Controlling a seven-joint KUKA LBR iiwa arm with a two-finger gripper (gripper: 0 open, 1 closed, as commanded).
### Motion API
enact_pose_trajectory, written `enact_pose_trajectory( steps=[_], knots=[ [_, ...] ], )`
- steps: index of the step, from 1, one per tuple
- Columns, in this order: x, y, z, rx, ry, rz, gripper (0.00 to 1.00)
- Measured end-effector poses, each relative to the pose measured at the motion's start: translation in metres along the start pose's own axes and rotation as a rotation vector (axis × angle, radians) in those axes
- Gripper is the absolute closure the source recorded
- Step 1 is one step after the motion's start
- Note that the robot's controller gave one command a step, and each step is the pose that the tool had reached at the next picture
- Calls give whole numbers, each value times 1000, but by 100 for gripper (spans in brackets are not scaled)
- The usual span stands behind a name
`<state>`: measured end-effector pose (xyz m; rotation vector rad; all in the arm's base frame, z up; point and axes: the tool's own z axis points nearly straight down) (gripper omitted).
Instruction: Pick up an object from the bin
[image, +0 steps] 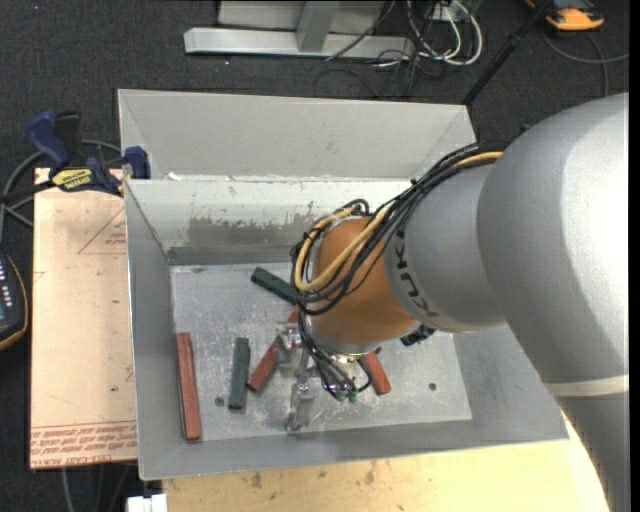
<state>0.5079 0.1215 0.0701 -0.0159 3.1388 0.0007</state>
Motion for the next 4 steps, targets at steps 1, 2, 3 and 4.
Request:
enact_pose_trajectory(
  steps=[1, 2, 3, 4],
  knots=[
    [-73, 65, -6, -3, -3, 179, 0],
    [-72, 63, -5, -1, 0, 179, 100],
    [-73, 2, -99, 0, -8, 198, 100],
    [-69, 16, -161, -3, -7, 159, 100]
  ],
)
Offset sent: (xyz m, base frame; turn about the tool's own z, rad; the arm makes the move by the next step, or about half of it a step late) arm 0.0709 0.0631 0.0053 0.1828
